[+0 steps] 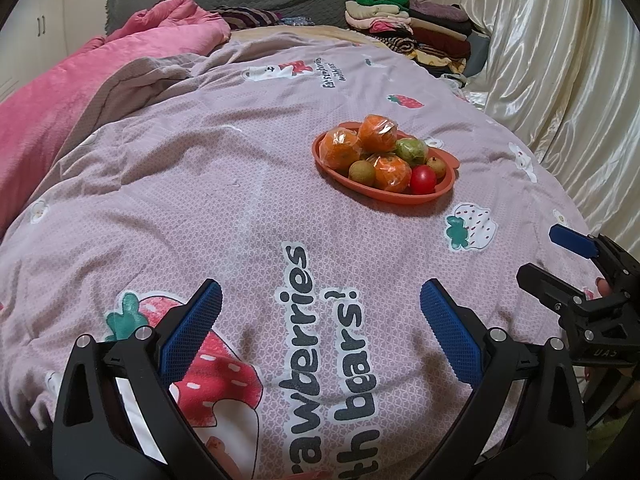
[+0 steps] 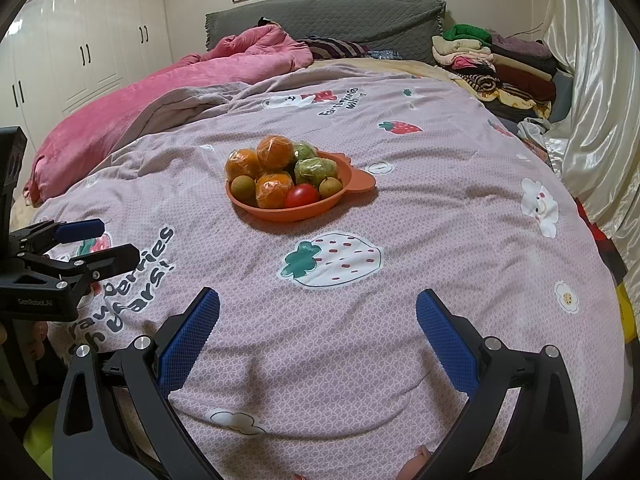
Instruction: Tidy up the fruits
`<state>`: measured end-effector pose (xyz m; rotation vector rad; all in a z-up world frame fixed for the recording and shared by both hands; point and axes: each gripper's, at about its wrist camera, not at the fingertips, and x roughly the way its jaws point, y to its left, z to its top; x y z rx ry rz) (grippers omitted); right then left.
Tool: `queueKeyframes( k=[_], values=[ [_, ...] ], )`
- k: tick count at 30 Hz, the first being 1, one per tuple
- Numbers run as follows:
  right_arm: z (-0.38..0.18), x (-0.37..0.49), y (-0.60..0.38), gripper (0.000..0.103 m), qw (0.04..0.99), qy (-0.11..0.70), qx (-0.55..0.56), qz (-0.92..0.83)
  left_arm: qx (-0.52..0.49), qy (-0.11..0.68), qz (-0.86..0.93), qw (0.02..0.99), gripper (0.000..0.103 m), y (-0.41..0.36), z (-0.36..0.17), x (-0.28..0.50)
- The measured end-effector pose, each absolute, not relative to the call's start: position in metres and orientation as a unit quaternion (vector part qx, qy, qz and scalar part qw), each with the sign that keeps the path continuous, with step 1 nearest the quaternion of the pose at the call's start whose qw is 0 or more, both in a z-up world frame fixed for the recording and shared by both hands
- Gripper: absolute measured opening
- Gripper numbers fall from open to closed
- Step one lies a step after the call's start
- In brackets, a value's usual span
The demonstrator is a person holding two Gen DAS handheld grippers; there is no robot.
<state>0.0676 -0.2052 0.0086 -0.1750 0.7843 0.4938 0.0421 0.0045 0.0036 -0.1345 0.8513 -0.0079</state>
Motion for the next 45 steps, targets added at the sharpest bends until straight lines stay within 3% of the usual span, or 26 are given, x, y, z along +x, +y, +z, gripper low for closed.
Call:
queueKeyframes(
  k=[31,39,45],
  values=[
    [0.008,0.068,-0.211,0.098,0.892,0.378,-0.082,0.234,-0.062,0.418,-0.007,0.906,0.093,0.008,0.002,0.042],
    [0.004,0.075,-0.219,0.098,0.895,0.38,-0.073,0.222,-0.099,0.372,0.009,0.923,0.093,0.031,0.019,0.04],
    [0.001,0.126,-0.247,0.098,0.904,0.383,-0.067,0.176,-0.051,0.414,0.087,0.904,0.093,0.072,0.011,0.084]
  ],
)
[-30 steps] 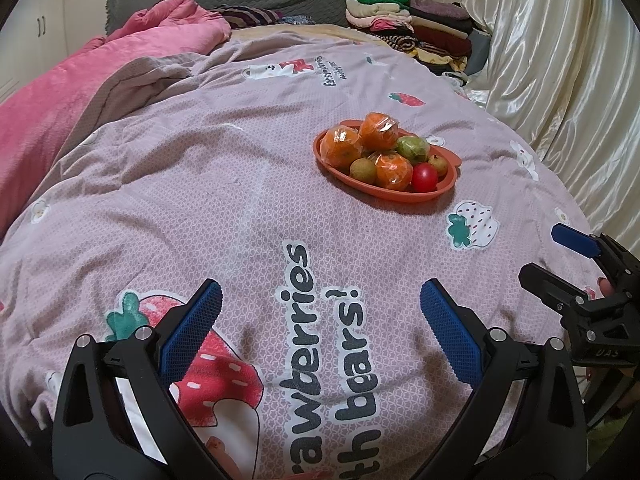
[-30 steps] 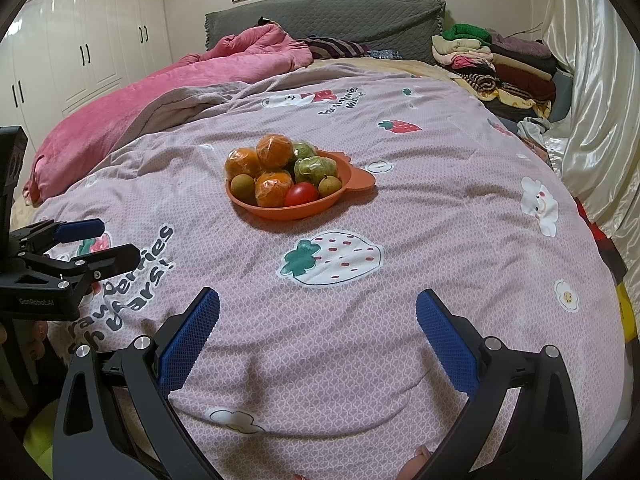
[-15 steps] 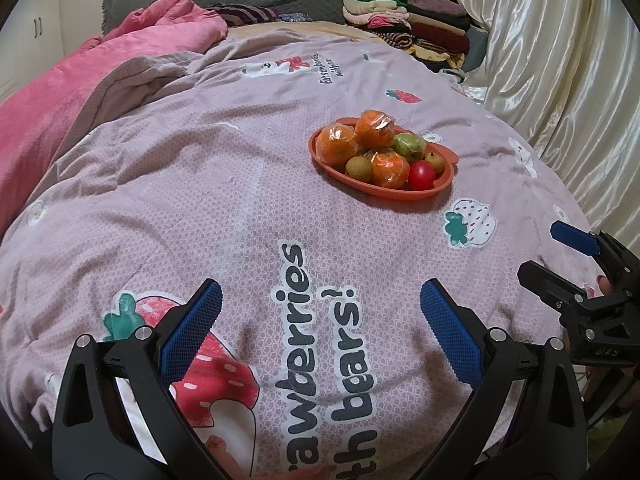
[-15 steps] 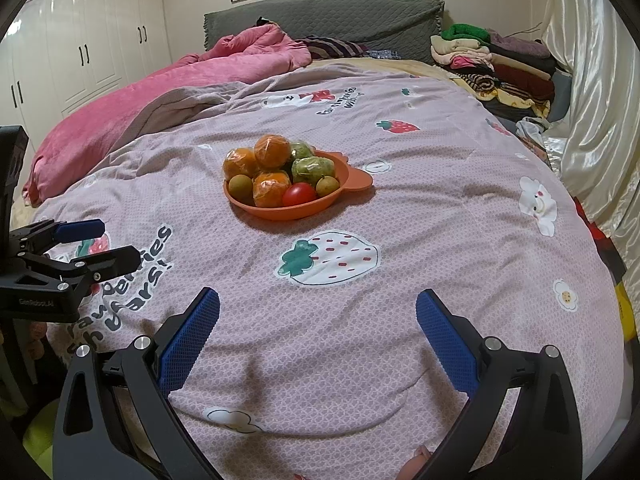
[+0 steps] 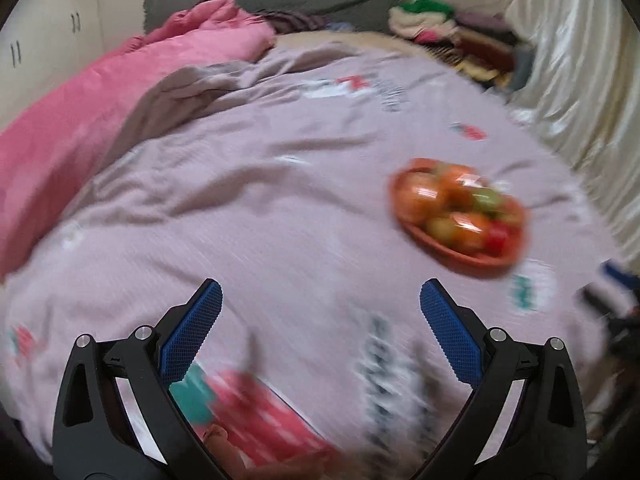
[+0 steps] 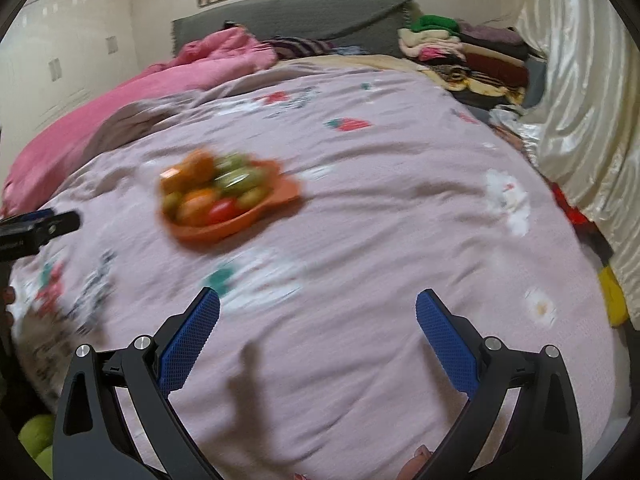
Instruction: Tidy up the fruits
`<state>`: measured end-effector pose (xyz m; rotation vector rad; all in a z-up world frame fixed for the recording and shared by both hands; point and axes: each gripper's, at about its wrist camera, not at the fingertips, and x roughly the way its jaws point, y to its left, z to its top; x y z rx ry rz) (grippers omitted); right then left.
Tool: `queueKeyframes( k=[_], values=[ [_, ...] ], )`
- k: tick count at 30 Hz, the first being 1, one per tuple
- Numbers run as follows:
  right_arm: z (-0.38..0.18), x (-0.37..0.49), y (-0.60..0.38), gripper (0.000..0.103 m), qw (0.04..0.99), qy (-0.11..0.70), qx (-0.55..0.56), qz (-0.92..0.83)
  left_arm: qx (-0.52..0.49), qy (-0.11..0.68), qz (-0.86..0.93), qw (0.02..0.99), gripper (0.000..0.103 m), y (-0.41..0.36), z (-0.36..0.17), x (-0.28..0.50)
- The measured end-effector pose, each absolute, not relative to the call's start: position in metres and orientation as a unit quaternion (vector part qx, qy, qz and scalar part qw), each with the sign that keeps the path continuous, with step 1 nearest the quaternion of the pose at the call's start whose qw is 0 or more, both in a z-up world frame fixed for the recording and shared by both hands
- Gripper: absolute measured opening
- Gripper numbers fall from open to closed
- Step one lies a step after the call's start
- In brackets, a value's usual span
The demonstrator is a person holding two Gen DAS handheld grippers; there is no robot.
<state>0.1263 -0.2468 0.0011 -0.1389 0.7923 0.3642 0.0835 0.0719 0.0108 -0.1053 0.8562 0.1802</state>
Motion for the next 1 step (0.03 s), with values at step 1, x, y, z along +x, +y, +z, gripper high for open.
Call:
queueKeyframes(
  k=[1],
  values=[
    [0.0002,0.1388,-0.2521,0.098,0.905,0.386,-0.07,0.163,-0.044,0.419,0.092,0.902,0.093,0.0796,0.0083,0.0937]
  ],
)
